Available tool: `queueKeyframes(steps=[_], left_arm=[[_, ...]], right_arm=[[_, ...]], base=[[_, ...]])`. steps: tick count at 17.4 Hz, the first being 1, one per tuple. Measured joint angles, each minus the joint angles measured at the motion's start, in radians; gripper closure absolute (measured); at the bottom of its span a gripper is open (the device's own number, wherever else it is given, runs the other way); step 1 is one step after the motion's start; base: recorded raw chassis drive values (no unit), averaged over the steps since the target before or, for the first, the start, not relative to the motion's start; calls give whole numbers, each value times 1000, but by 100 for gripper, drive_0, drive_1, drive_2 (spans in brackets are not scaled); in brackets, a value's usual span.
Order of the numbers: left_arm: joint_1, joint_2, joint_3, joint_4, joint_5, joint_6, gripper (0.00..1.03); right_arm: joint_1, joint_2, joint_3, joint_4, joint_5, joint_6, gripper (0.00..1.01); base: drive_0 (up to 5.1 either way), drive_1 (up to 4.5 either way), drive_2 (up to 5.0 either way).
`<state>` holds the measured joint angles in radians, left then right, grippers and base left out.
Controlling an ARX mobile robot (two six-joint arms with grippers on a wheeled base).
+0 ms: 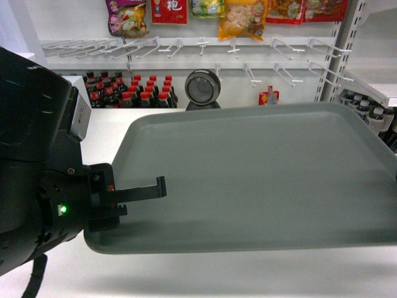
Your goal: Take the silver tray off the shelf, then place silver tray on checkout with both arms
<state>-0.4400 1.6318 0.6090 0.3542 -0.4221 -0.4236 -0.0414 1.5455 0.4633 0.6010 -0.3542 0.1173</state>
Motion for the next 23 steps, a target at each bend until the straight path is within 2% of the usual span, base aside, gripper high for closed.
queueKeyframes(steps=[1,2,3,4,6,9,10,11,13,15,16,17,18,20,21,22,23], left_arm=[[23,40,26,44,33,4,100],[57,82,56,74,70,20,100],[104,142,103,103,125,53,100],[139,193,142,109,166,79,100],[189,312,238,95,242,117,100],[193,436,370,61,265,114,100],[187,472,393,49,264,103,100],[181,512,404,37,262,71,100],[167,562,404,38,254,38,100],[151,573,406,43,234,29,100],[146,575,409,34,227,17,99],[141,575,412,42,211,6,91],[139,576,412,42,188,-4,84],[143,568,397,63,166,-16,66],[147,537,368,68,149,-18,56],[149,443,299,104,70,-5,44],[146,362,252,147,-5,32,37]], right_arm=[[-33,63,64,-19,-98,-8,99],[-52,125,125,-45,-166,-18,98],[-59,198,193,-82,-231,-31,98],[-59,257,246,-113,-268,-40,98],[-53,394,391,-193,-300,-57,98],[-42,528,533,-259,-268,-101,98],[-41,562,559,-269,-245,-124,98],[-36,602,579,-271,-224,-146,98],[-30,652,588,-272,-190,-172,98],[-26,679,587,-252,-164,-200,98],[-26,686,586,-232,-150,-217,93],[-26,692,581,-206,-153,-245,85],[-25,692,571,-169,-153,-256,78],[-33,686,560,-96,-139,-248,59],[-43,663,548,-86,-150,-235,52],[-74,574,507,-94,-159,-226,38],[-85,533,503,-91,-159,-224,30]], base=[[0,0,0],[0,0,0],[0,0,0],[0,0,0],[0,0,0],[0,0,0],[0,0,0],[0,0,0],[0,0,0],[0,0,0],[0,0,0],[0,0,0],[0,0,0],[0,0,0],[0,0,0],[0,0,0],[0,0,0]])
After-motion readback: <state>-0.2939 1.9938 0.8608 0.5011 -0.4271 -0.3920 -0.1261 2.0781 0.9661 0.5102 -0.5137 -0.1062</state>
